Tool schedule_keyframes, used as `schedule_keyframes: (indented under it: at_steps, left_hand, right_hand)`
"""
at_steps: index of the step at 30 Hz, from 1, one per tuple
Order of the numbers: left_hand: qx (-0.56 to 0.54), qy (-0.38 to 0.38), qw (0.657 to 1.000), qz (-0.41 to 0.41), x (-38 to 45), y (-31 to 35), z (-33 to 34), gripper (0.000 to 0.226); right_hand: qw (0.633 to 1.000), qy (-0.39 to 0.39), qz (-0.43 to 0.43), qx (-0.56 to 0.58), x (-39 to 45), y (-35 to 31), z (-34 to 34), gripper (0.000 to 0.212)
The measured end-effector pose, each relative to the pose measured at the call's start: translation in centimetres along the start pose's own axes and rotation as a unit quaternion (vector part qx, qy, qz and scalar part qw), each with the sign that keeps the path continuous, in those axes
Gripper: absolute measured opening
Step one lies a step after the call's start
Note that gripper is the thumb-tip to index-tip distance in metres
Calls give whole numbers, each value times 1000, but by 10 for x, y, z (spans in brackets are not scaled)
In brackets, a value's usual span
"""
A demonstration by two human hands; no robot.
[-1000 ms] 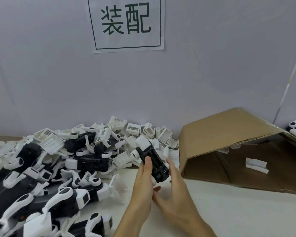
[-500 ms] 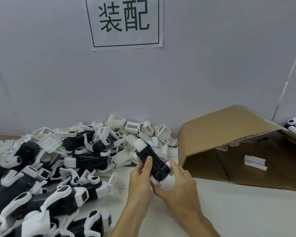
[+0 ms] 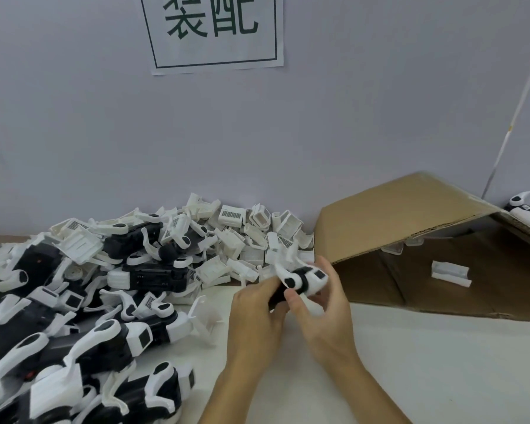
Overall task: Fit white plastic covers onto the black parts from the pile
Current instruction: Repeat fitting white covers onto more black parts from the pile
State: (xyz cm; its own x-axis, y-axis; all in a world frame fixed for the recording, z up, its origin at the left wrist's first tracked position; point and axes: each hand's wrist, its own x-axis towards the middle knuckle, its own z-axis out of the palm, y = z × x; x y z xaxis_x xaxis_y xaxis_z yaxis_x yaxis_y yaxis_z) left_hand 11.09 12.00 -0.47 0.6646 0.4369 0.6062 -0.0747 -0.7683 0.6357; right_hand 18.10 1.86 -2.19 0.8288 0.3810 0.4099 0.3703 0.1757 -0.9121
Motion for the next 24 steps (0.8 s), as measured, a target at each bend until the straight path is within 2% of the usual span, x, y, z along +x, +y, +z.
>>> schedule_keyframes:
  at_steps: [3, 5, 8, 18, 20, 22, 24]
  left_hand:
    - [99, -18, 993, 53, -2, 2, 1, 21]
    - [117, -21, 991, 65, -2, 5, 1, 25]
    - [107, -19, 992, 59, -4, 7, 0, 27]
    - [132, -36, 989, 57, -5, 6, -1, 19]
    - [146, -39, 987, 52, -5, 4, 1, 17]
    - [147, -25, 988, 37, -5, 4, 2, 16]
    - [102, 9, 995, -17, -4, 5, 1, 21]
  right_hand:
    - [997, 47, 48, 46, 5, -1, 1, 65]
    - [995, 79, 53, 26, 8, 0, 2, 46]
    - [993, 108, 52, 5, 10, 2, 2, 38]
    - [992, 90, 76, 50, 12, 2, -1, 47]
    - [992, 74, 75, 66, 11, 1, -1, 56]
    - [993, 38, 72, 84, 8, 1, 1, 73]
    - [994, 0, 66, 92, 5, -1, 3, 83]
